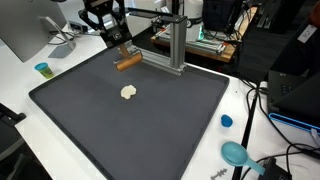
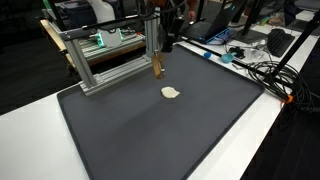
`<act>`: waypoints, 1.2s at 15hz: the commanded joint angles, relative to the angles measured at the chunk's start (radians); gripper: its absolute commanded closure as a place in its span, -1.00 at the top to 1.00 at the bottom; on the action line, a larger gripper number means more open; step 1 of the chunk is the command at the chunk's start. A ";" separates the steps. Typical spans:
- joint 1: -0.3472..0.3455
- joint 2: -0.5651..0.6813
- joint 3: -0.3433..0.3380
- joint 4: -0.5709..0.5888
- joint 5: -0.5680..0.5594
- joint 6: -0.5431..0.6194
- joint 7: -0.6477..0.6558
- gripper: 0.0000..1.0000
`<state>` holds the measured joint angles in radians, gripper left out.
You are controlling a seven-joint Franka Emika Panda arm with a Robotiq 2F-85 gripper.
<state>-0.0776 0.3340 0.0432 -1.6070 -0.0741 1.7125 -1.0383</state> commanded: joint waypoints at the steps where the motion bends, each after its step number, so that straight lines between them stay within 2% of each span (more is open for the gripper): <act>1: 0.000 -0.050 0.007 -0.071 0.007 0.102 -0.045 -0.57; 2: -0.004 -0.091 0.014 -0.142 0.005 0.198 -0.092 -0.57; 7: -0.024 -0.214 0.021 -0.405 0.094 0.497 -0.325 -0.57; 9: -0.031 -0.242 0.019 -0.465 0.170 0.548 -0.434 -0.57; 10: -0.028 -0.247 0.017 -0.476 0.214 0.538 -0.458 -0.57; 11: -0.002 -0.178 -0.001 -0.398 0.141 0.509 -0.375 -0.07; 12: -0.003 -0.193 -0.003 -0.423 0.168 0.514 -0.405 -0.07; 13: -0.003 -0.203 -0.004 -0.437 0.177 0.516 -0.418 -0.57; 15: 0.012 -0.185 -0.005 -0.439 0.135 0.592 -0.380 -0.57; 18: 0.025 -0.146 -0.015 -0.423 0.043 0.626 -0.325 -0.57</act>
<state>-0.0740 0.1592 0.0481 -2.0492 0.0533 2.3090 -1.4178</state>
